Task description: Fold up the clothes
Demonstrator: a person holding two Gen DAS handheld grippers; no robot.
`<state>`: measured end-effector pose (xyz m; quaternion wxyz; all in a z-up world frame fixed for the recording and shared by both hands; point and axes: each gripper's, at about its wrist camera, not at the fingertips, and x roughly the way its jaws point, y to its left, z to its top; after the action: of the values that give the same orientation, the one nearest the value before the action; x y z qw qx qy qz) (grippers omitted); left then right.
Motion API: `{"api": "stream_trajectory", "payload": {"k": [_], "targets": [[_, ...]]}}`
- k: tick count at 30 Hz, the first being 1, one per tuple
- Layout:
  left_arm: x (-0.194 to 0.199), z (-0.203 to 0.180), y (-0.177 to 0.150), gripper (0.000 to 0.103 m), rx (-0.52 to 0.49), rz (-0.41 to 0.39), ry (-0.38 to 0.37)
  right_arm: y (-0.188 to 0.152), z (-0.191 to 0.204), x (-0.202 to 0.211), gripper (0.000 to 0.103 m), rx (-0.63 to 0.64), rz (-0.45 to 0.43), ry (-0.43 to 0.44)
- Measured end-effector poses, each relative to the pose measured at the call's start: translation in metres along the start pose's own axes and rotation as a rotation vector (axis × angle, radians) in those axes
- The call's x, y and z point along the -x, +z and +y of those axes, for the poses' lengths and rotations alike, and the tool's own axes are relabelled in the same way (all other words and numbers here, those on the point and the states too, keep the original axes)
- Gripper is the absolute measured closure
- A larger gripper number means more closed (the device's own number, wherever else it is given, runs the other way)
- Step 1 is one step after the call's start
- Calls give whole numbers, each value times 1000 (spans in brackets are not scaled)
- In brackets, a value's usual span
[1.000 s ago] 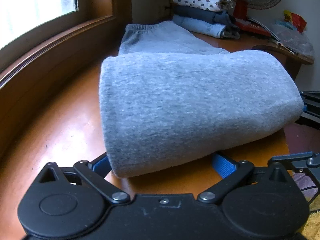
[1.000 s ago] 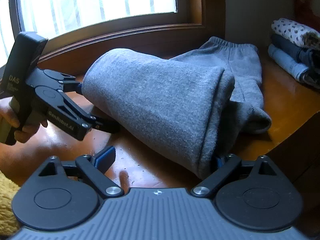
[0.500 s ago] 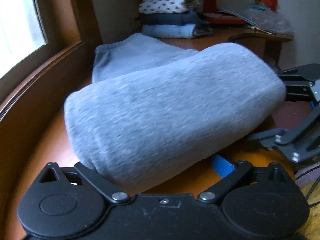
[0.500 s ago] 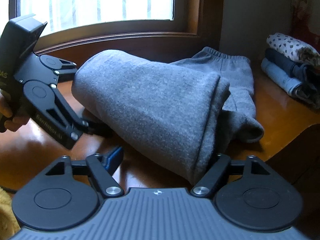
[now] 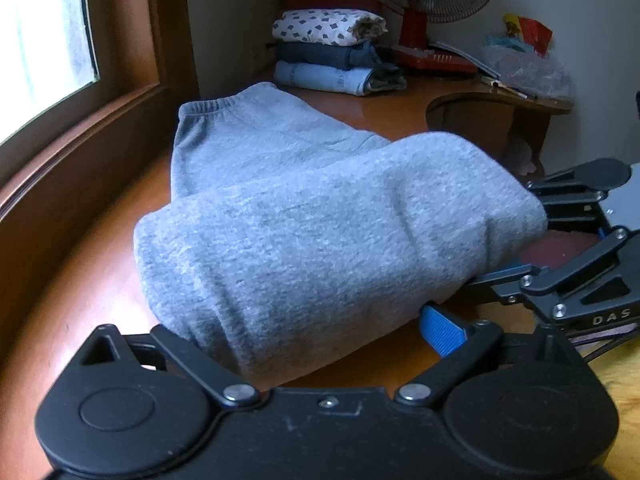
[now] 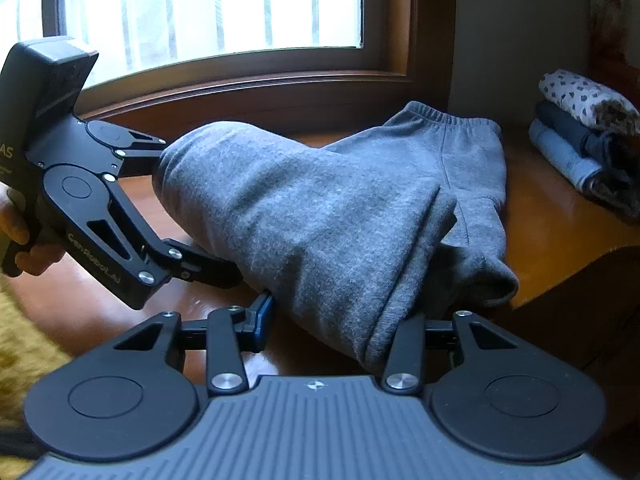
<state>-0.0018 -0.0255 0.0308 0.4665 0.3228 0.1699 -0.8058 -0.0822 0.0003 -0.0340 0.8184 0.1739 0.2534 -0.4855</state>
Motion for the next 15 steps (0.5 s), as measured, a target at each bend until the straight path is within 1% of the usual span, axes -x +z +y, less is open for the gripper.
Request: {"api": "stream_trajectory", "payload": {"k": [4,8,11,15], "targets": [[17,-15,0,4,33,2,-1,-4,-5,15,57,-15,0,30],[29,-23,4,4,70,16,7,0,-9,32,57,-31,-10,72],[35,-25,10,4,95,21,25,7,-15,38,57,-37,-21,94],[39,-18,23,4,137,5,61,15,-22,41,57,-46,-43,116]]}}
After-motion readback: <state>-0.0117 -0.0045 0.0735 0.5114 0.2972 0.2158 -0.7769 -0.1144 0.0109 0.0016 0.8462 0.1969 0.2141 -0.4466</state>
